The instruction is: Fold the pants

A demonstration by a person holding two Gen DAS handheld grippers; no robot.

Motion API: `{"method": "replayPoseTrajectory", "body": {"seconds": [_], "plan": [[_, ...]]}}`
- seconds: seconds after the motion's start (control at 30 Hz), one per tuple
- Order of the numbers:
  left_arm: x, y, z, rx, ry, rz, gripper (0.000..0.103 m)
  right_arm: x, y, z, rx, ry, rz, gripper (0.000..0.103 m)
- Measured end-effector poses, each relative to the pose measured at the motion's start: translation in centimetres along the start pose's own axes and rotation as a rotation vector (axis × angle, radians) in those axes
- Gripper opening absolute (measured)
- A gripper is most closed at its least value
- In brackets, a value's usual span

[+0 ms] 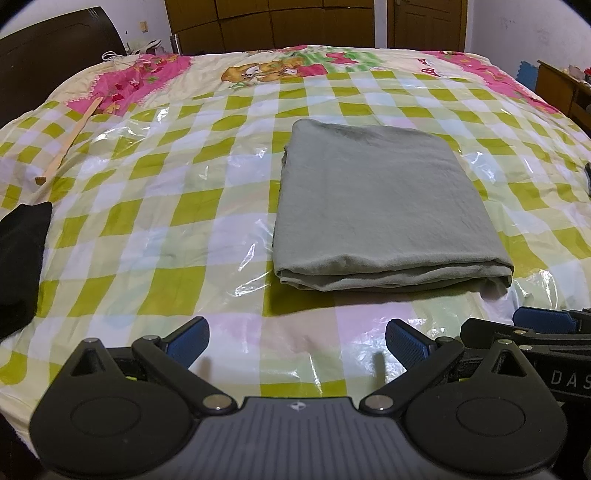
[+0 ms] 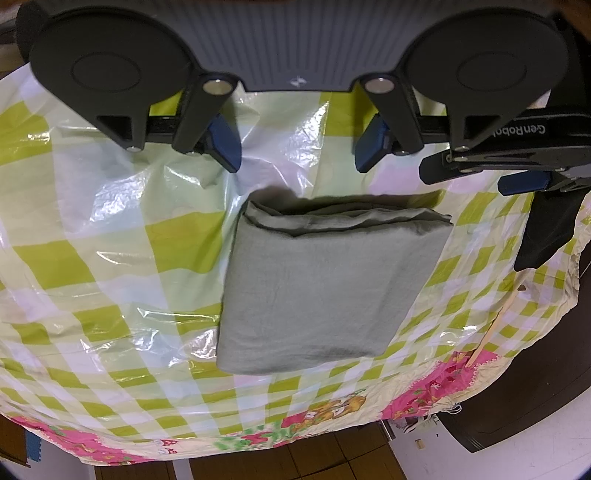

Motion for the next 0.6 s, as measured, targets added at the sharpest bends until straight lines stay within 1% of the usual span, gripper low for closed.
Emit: {"method": "replayPoseTrajectory", "body": {"seconds": [0.6], "plan": [[0.1, -0.05, 0.08, 0.003, -0.009, 0.004, 0.103, 0.01, 0.0, 0.07, 0.0, -0.002, -0.001, 0.071]]}}
Point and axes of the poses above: each gripper's, at about its wrist camera, not at the fingertips, and x roughly against the way its jaws point, z to its right, y to its underside, the point moved 1 cm from there along -x, roughly the way its jaws point, and after that the axes turned 2 degrees about -y, right-handed, at the moved point
